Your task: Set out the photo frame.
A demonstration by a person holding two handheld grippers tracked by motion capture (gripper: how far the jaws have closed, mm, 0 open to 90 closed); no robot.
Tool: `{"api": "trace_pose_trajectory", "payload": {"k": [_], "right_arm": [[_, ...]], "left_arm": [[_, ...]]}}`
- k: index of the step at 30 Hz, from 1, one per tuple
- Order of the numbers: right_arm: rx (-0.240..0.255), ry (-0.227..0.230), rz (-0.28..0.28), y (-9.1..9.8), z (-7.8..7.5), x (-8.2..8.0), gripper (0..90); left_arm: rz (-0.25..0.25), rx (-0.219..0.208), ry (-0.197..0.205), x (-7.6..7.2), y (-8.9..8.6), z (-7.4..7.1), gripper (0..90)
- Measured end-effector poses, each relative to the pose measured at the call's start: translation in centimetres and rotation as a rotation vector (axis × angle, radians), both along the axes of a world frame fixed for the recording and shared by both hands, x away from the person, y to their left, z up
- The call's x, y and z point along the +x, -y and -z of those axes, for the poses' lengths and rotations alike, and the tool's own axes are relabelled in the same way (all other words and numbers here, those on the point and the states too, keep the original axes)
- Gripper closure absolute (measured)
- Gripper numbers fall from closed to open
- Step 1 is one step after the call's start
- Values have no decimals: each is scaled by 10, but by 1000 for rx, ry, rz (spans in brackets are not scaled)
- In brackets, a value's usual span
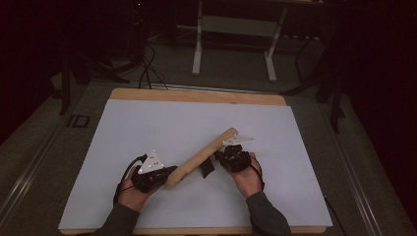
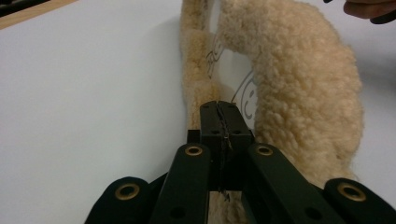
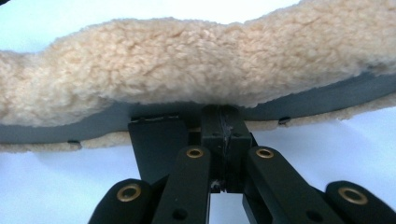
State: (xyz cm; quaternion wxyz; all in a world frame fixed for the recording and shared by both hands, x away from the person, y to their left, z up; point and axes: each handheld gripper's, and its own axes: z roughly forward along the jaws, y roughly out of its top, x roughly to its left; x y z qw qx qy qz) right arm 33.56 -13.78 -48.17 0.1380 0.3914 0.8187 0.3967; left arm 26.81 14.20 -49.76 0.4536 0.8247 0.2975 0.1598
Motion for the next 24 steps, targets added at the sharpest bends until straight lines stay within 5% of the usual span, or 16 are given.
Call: {"api": "trace_pose_trajectory", "payload": {"k": [24], "right_arm": [[13, -10, -13, -7, -4, 2, 899]], "left_arm": [[67, -10, -2, -5, 20, 3, 900]]}}
